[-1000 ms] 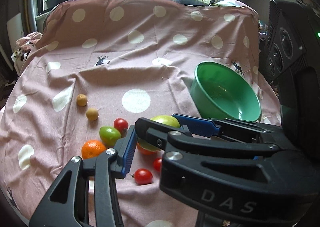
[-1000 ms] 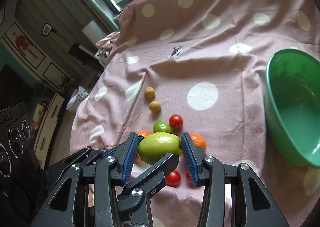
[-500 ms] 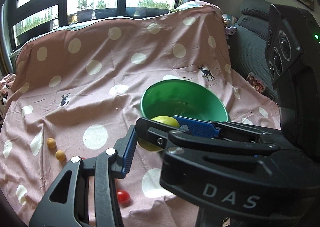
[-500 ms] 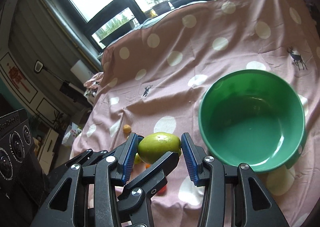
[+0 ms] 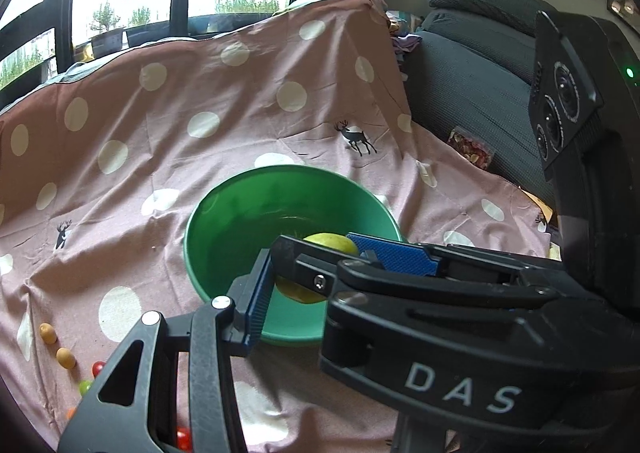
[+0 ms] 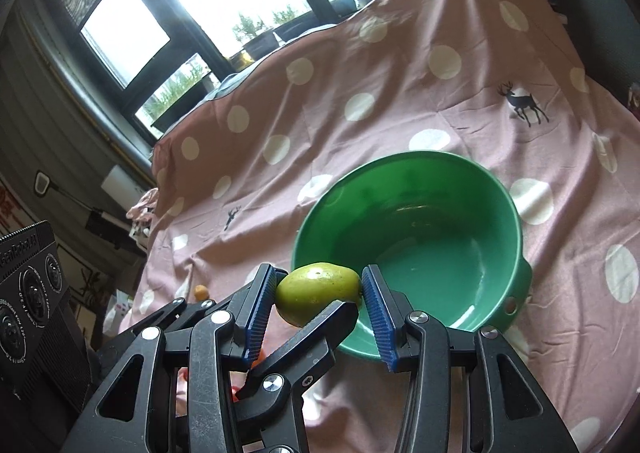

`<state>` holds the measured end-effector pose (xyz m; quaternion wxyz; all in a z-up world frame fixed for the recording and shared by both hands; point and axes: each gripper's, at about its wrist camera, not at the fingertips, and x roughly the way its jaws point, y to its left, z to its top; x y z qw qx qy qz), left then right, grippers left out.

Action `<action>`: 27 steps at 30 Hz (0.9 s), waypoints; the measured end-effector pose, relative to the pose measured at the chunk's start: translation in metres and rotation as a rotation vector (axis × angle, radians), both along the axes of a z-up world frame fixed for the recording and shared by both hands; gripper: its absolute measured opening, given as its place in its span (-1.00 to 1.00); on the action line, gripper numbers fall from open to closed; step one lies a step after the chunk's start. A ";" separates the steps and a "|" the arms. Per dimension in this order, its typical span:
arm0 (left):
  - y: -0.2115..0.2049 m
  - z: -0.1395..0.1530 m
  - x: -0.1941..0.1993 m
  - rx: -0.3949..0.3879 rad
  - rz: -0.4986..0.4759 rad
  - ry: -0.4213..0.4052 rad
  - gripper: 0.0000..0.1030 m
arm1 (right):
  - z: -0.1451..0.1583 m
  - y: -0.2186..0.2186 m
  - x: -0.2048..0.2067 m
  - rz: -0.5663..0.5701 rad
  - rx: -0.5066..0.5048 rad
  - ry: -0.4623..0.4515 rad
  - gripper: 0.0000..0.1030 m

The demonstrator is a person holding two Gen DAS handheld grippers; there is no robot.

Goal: Organize fruits
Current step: 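Carry the held fruit with the right tool over the green bowl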

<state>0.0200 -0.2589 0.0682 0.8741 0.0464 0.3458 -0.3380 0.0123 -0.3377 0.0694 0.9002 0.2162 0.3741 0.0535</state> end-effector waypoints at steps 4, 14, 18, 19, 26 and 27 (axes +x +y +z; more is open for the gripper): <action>-0.011 -0.005 0.005 -0.001 -0.024 0.012 -0.16 | -0.006 -0.015 0.001 -0.030 0.010 0.019 -0.06; -0.026 -0.023 0.015 -0.057 -0.093 0.068 -0.17 | -0.016 -0.033 0.001 -0.109 -0.040 0.069 -0.06; -0.028 -0.029 0.018 -0.068 -0.099 0.092 -0.17 | -0.021 -0.036 0.003 -0.125 -0.045 0.090 -0.06; -0.028 -0.031 0.019 -0.071 -0.099 0.098 -0.17 | -0.021 -0.036 0.004 -0.128 -0.046 0.096 -0.06; -0.025 -0.042 0.026 -0.089 -0.094 0.156 -0.18 | -0.029 -0.036 0.009 -0.134 -0.060 0.133 -0.06; -0.024 -0.044 0.026 -0.095 -0.090 0.167 -0.18 | -0.030 -0.035 0.010 -0.133 -0.062 0.140 -0.06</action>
